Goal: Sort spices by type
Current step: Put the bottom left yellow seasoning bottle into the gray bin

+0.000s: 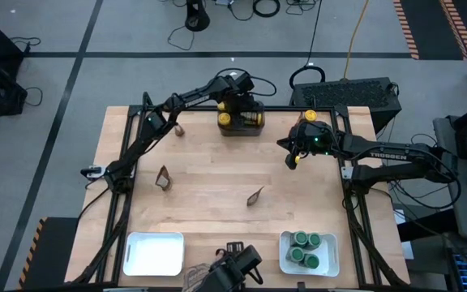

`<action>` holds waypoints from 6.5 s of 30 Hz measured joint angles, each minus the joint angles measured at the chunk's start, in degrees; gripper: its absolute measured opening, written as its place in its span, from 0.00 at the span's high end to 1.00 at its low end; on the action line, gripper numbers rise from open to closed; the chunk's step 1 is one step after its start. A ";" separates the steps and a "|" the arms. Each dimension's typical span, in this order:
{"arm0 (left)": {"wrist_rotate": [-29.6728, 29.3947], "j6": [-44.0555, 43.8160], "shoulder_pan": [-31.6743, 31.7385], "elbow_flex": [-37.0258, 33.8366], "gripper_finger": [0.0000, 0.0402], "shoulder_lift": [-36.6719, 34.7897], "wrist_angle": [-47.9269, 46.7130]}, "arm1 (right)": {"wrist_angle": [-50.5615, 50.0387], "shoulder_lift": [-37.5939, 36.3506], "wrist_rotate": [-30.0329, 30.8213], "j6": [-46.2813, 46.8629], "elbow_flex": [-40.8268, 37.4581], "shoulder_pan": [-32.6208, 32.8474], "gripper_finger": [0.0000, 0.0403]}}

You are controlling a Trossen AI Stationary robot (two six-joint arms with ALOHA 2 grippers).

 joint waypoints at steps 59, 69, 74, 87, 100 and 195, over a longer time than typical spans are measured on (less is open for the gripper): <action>0.45 0.96 -0.42 0.02 0.59 -3.41 -1.71 | 0.26 0.00 -0.02 -1.54 -0.04 0.02 0.98; 0.91 0.29 -1.02 0.16 0.63 -9.46 -2.96 | 2.52 0.01 -0.24 -1.44 -0.04 0.02 0.98; 1.36 -3.51 -1.50 0.11 0.72 -9.70 -2.37 | 2.45 0.01 -0.28 -0.73 -0.04 0.04 0.98; -4.68 -5.29 -3.34 -3.04 0.59 -8.17 -1.28 | 2.03 0.00 -0.26 -0.79 -0.04 1.93 0.98; -6.29 -5.12 -3.32 -3.28 0.40 -3.33 -0.94 | 1.81 -0.01 -0.24 -1.48 -0.04 1.90 0.98; -2.29 -5.02 -2.62 -0.20 0.96 -2.49 -4.38 | 0.63 -0.01 -0.22 -1.49 -0.04 1.90 0.98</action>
